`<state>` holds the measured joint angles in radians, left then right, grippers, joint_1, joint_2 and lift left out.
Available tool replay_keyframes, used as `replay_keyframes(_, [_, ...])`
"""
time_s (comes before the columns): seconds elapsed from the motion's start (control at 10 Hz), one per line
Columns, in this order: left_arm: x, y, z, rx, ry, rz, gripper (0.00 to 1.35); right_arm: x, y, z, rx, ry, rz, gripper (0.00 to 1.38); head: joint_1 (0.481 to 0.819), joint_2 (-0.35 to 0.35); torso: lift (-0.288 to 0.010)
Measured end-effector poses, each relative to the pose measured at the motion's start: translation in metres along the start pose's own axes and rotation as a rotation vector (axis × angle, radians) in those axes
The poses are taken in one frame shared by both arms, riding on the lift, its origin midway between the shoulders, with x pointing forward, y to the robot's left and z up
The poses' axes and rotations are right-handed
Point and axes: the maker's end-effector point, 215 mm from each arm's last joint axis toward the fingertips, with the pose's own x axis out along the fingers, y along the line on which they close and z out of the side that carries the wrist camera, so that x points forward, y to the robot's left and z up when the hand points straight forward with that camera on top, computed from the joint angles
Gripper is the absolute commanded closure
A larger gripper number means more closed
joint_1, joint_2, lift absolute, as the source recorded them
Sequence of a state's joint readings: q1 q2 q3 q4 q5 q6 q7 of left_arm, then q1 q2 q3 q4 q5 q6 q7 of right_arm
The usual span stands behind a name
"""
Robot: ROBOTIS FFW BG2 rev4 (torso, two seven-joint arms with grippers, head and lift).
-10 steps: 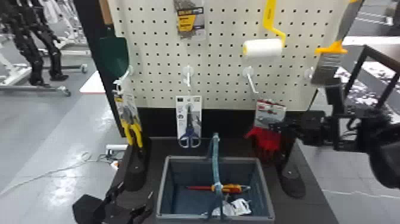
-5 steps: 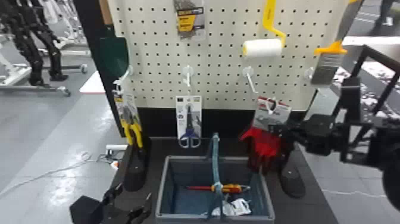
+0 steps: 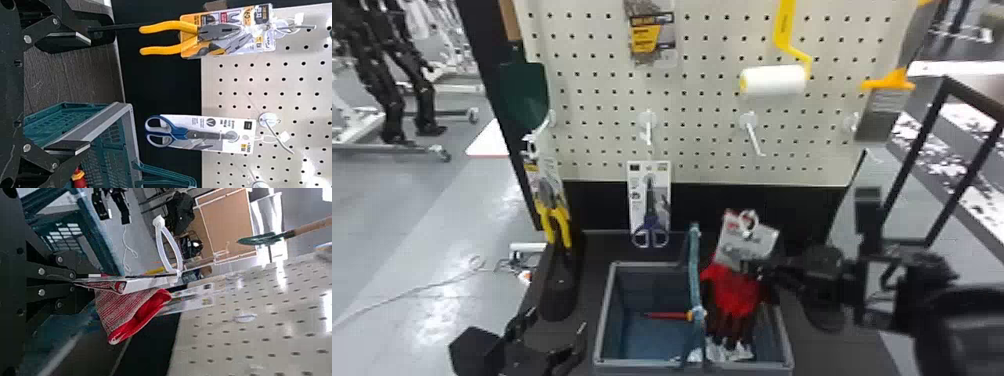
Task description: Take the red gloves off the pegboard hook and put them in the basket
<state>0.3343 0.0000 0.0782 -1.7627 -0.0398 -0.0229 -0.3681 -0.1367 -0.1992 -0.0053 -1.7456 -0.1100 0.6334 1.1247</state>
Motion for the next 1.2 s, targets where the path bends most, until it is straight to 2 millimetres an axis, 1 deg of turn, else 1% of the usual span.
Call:
replay_keyframes(0.1, [0.000,0.000,0.001,0.000,-0.001,0.000,0.35,0.013,0.002,-0.023,0.051,-0.001,0.032,1.28,0.549,0.000,-0.100])
replay_keyframes(0.2, [0.000,0.000,0.001,0.001,-0.001,0.000,0.35,0.025,0.002,-0.041,0.090,-0.003,0.064,1.23,0.549,0.000,-0.100])
replay_keyframes(0.3, [0.001,0.000,0.001,0.001,-0.001,0.000,0.35,0.036,0.000,-0.054,0.112,0.001,0.087,0.84,0.549,0.000,-0.100])
replay_keyframes(0.4, [0.001,0.000,0.001,0.002,-0.002,0.000,0.35,0.042,-0.003,-0.061,0.125,0.006,0.095,0.42,0.549,0.000,-0.100])
replay_keyframes(0.5, [0.001,0.000,0.002,0.003,-0.002,0.000,0.35,0.045,-0.005,-0.064,0.131,0.009,0.095,0.12,0.549,0.000,-0.100])
replay_keyframes(0.6, [0.001,0.000,0.001,0.003,-0.001,0.000,0.35,0.044,-0.006,-0.065,0.131,0.010,0.090,0.08,0.549,0.000,-0.100])
replay_keyframes(0.7, [0.000,0.001,0.001,0.002,-0.001,0.001,0.35,0.043,-0.009,-0.064,0.129,0.008,0.081,0.13,0.549,0.000,-0.100])
replay_keyframes(0.8, [0.000,0.001,0.001,0.002,-0.002,0.002,0.35,0.041,-0.011,-0.063,0.126,0.005,0.075,0.14,0.549,0.000,-0.100])
replay_keyframes(1.2, [0.000,0.002,0.002,0.002,-0.006,0.000,0.35,0.041,-0.012,-0.062,0.128,0.000,0.069,0.14,0.549,0.000,-0.100])
